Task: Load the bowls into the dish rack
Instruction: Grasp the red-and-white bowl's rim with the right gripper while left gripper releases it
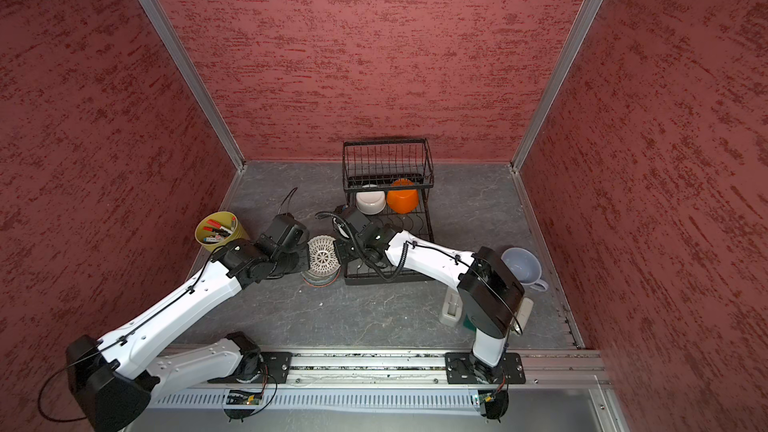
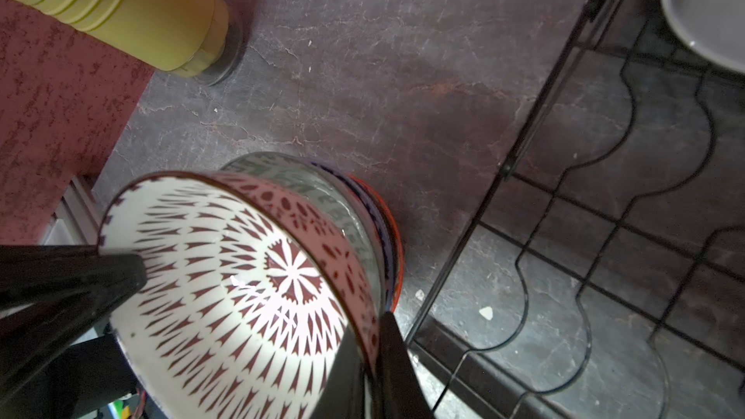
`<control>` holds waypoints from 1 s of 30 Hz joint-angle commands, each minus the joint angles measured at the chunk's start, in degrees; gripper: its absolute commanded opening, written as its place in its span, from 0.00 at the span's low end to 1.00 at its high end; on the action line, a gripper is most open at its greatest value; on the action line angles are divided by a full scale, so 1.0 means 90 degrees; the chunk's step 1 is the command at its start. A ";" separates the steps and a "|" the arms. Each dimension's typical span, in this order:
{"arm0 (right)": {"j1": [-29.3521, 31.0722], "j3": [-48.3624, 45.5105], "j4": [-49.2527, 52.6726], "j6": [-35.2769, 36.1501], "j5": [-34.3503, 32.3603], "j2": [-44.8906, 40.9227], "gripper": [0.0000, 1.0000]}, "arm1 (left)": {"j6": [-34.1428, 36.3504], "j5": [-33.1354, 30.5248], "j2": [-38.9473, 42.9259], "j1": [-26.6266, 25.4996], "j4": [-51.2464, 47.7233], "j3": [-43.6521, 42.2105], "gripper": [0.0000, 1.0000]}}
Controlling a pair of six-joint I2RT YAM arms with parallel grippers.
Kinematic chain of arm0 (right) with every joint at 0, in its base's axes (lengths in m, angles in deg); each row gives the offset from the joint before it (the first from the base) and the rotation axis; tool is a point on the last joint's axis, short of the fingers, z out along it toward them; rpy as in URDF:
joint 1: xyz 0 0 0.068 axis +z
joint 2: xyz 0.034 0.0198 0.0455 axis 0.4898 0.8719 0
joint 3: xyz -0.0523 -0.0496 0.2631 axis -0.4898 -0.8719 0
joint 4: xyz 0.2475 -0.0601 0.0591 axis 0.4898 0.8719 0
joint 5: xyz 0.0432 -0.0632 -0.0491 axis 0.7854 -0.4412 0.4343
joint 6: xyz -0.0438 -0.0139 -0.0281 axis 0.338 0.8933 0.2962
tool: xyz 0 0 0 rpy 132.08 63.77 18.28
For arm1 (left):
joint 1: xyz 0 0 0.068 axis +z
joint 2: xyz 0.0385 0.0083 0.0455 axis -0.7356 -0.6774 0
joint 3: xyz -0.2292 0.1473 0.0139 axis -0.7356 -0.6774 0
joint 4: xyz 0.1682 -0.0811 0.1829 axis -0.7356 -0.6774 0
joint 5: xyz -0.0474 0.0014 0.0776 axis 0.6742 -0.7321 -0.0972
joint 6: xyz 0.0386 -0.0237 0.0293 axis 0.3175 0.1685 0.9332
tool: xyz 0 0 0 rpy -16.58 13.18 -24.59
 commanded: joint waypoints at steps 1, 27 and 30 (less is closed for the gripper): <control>0.0034 0.0190 -0.0034 0.0029 -0.0192 0.0000 0.04 | 0.0006 -0.0086 0.0159 0.0038 0.0282 0.0038 0.00; 0.0048 0.0056 0.0712 0.0285 -0.1840 -0.1083 0.00 | 0.0419 0.0625 0.0825 0.0176 0.1817 -0.0398 0.99; 0.0051 0.0046 0.1051 0.0364 -0.2560 -0.1159 0.00 | 0.0397 0.0758 0.0813 0.0205 0.1958 -0.0478 1.00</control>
